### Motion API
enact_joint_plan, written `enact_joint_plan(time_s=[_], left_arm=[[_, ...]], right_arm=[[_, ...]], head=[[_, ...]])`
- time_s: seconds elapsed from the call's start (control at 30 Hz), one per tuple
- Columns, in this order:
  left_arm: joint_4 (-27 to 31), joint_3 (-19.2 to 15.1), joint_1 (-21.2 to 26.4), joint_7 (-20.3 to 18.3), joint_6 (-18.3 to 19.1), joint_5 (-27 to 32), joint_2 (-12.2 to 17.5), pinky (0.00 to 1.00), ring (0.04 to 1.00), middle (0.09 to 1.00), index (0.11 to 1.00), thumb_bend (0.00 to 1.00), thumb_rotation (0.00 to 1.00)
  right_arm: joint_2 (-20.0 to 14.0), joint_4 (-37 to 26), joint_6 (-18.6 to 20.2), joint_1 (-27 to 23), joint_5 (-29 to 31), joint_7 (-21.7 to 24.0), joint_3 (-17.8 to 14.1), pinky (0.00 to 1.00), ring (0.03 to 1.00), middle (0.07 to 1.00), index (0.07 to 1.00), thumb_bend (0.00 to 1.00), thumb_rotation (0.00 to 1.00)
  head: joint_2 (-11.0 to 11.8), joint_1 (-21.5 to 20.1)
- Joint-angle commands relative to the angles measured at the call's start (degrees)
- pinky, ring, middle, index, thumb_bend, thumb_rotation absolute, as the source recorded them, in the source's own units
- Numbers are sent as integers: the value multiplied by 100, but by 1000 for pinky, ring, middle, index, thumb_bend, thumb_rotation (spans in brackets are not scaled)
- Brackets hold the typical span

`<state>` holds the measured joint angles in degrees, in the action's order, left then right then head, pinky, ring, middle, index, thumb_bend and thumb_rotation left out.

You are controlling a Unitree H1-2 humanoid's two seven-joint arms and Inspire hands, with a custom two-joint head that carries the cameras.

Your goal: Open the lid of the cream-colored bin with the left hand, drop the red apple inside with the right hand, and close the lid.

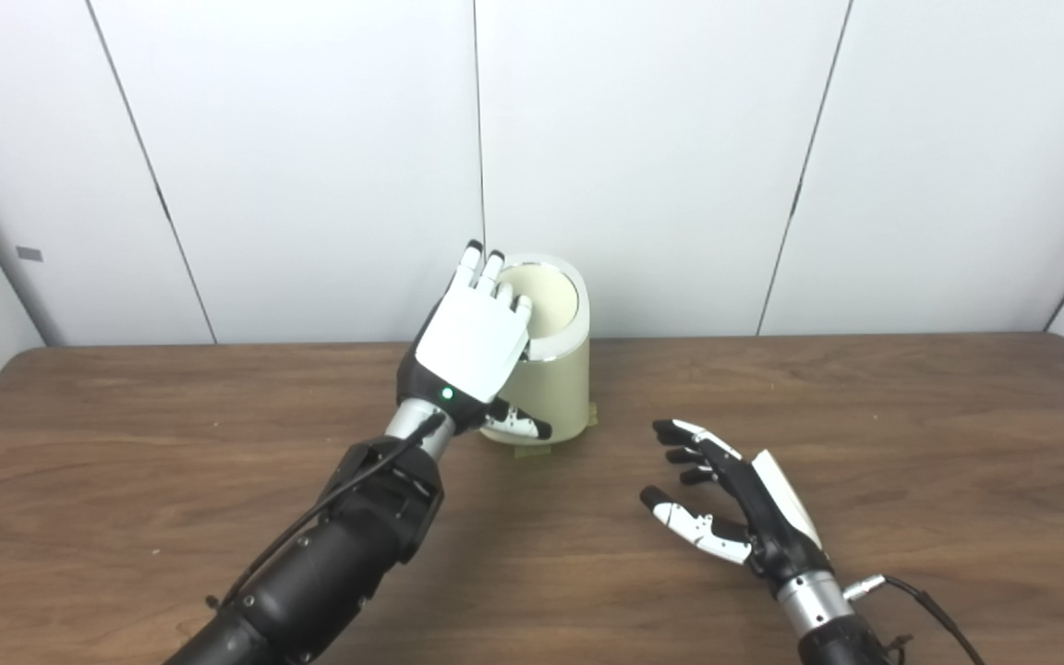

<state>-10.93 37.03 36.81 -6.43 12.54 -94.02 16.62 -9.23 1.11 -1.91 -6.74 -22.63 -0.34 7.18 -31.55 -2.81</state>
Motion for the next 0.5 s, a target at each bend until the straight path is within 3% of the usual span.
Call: enact_joint_plan(time_s=[0.0,0.17,0.27,0.37,0.47], left_arm=[[-322,66,-18,-294,-64,-20,118,1000,986,856,819,866,778],[-393,-3,-88,-217,-35,32,122,1000,983,852,825,860,799],[-288,-205,-151,74,54,286,36,1000,976,862,843,814,828],[38,-385,-193,235,169,386,-94,1000,995,932,910,744,886],[561,-565,-259,114,291,511,-334,1000,1000,983,969,723,873]], right_arm=[[10,-190,1,-162,52,7,-24,699,790,829,821,232,466],[-10,-155,-8,-174,69,19,-23,702,793,832,823,231,508],[-5,-151,19,-178,98,30,-37,698,790,833,824,232,506],[-22,-145,28,-185,50,18,-22,700,791,831,825,234,505],[-30,-133,25,-192,19,12,-9,707,798,832,825,230,468]], head=[[-6,-8],[-7,-1],[-4,4],[7,6],[19,-4]])
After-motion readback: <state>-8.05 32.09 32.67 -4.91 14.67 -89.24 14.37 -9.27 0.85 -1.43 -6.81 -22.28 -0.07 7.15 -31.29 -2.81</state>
